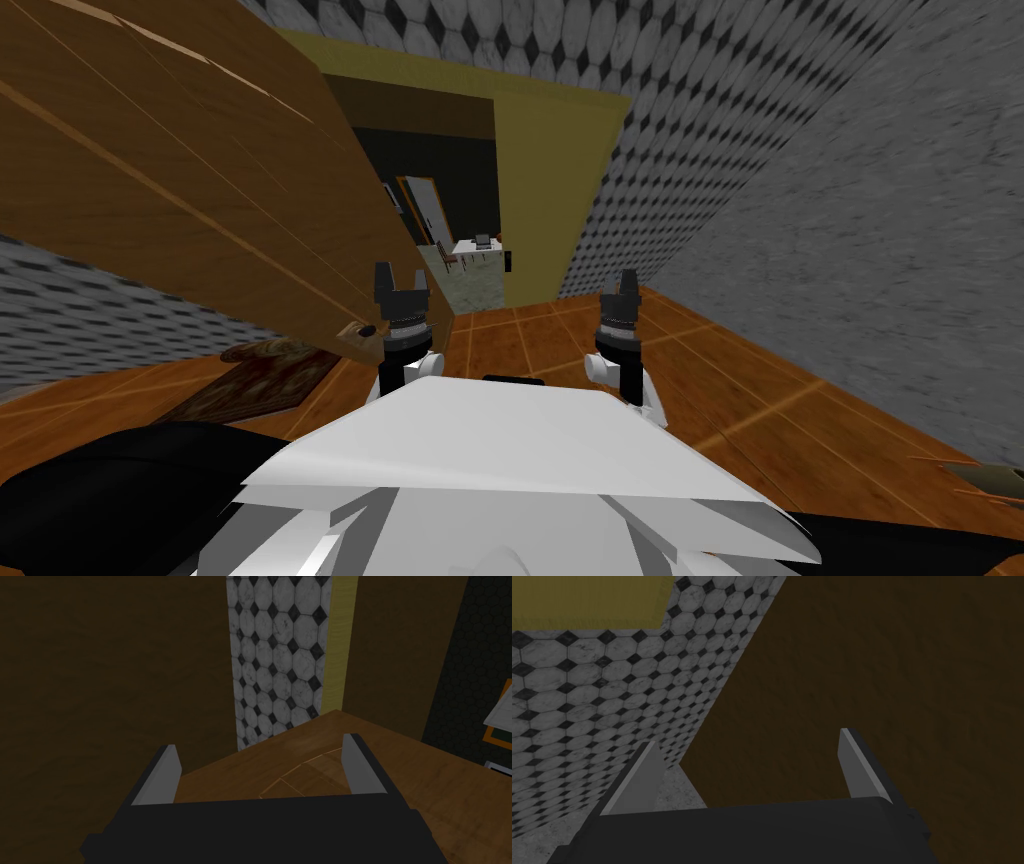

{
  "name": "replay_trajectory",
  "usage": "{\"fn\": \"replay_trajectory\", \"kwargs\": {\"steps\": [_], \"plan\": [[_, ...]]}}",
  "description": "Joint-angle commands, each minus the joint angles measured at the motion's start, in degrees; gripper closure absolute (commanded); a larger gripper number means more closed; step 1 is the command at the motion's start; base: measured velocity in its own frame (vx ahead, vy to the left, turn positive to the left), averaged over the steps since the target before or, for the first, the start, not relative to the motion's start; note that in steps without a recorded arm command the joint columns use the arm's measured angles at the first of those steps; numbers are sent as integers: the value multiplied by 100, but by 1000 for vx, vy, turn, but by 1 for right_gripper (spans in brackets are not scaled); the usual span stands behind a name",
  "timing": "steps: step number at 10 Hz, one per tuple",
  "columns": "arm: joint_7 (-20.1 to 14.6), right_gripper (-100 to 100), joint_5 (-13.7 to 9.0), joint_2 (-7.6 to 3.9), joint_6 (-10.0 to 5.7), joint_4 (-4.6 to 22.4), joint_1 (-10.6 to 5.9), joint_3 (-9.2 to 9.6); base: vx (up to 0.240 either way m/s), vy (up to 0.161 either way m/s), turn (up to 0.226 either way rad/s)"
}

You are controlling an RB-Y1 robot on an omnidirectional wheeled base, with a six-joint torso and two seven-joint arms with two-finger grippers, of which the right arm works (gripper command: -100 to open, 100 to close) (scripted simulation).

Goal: Pull the door open

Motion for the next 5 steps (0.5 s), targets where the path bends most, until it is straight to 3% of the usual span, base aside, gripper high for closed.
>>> {"fn": "replay_trajectory", "kwargs": {"steps": [1,5], "plan": [[-21,-100,3,-13,22,265,-155,-3,97,4,42],[-97,-100,-7,-60,51,988,-557,-38,98,21,48]]}}
